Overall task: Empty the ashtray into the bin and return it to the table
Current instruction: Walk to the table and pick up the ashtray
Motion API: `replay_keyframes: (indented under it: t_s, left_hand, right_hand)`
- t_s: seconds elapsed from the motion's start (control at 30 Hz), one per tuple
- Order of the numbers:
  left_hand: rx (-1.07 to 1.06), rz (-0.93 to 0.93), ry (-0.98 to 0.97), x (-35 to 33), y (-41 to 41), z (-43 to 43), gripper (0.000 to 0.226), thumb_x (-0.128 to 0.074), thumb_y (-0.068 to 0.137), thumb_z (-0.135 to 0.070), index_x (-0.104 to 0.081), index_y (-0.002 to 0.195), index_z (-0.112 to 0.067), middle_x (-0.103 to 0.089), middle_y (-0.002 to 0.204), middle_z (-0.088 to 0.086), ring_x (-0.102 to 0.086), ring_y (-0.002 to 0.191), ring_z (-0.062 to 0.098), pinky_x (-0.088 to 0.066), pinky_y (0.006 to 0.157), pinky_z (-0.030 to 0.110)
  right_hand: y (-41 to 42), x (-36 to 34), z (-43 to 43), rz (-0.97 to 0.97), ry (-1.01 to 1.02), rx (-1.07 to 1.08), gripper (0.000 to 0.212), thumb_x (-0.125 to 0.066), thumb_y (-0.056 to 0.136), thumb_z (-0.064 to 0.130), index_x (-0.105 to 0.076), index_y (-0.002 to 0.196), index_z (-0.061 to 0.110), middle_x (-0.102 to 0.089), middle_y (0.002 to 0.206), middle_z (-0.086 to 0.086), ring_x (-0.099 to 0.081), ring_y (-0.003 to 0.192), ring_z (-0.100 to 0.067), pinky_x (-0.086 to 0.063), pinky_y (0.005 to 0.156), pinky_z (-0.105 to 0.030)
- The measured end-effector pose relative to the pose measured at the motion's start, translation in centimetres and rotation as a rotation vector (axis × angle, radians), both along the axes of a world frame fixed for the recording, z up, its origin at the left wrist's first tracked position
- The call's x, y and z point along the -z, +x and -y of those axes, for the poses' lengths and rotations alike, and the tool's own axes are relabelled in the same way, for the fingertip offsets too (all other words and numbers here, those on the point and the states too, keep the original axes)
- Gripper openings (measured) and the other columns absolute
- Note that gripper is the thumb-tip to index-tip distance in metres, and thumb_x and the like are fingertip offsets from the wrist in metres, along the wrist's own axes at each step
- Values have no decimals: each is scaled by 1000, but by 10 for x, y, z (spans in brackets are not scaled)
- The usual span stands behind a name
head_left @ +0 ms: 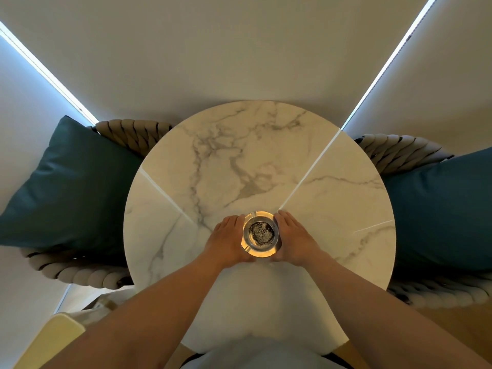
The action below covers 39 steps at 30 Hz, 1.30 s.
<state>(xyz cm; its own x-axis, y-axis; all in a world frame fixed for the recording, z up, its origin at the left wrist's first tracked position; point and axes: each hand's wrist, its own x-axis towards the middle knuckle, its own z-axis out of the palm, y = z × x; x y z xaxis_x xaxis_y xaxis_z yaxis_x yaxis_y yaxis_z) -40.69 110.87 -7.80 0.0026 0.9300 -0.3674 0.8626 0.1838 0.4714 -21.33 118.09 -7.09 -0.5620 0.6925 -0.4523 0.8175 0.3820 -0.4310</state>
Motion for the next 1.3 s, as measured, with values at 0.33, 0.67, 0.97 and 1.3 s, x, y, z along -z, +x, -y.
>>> replay_keyframes:
  t_s: [0.33, 0.67, 0.97, 1.3]
  left_hand:
    - [-18, 17, -8, 0, 14, 43, 103, -80, 53, -58, -35, 137, -20, -49, 132, -1, -42, 125, 21, -37, 101, 34]
    - [-27, 33, -21, 5, 12, 83, 106, -79, 52, -59, -32, 138, -21, -49, 132, -2, -42, 124, 20, -36, 99, 33]
    - [2, 55, -15, 10, 3, 100, 106, -77, 50, -62, -32, 137, -24, -49, 132, -1, -44, 123, 22, -37, 97, 34]
    - [109, 2, 7, 7, -5, 109, 106, -83, 52, -59, -34, 137, -18, -50, 131, 1, -44, 123, 23, -39, 100, 37]
  right_hand:
    - [13, -2, 40, 19, -6, -21, 126, -87, 60, 52, -16, 154, 8, -15, 165, -11, -6, 154, -25, -18, 123, -40]
    - [15, 0, 79, -8, -4, -12, 126, -88, 59, 51, -16, 153, 8, -15, 165, -11, -8, 154, -25, -19, 123, -38]
    - [9, 3, 105, 11, -8, 51, 126, -89, 59, 51, -16, 154, 10, -14, 165, -10, -7, 154, -25, -19, 123, -38]
    - [7, 0, 129, -17, 11, 106, 128, -91, 57, 48, -17, 153, 8, -15, 164, -12, -9, 153, -26, -20, 123, -40]
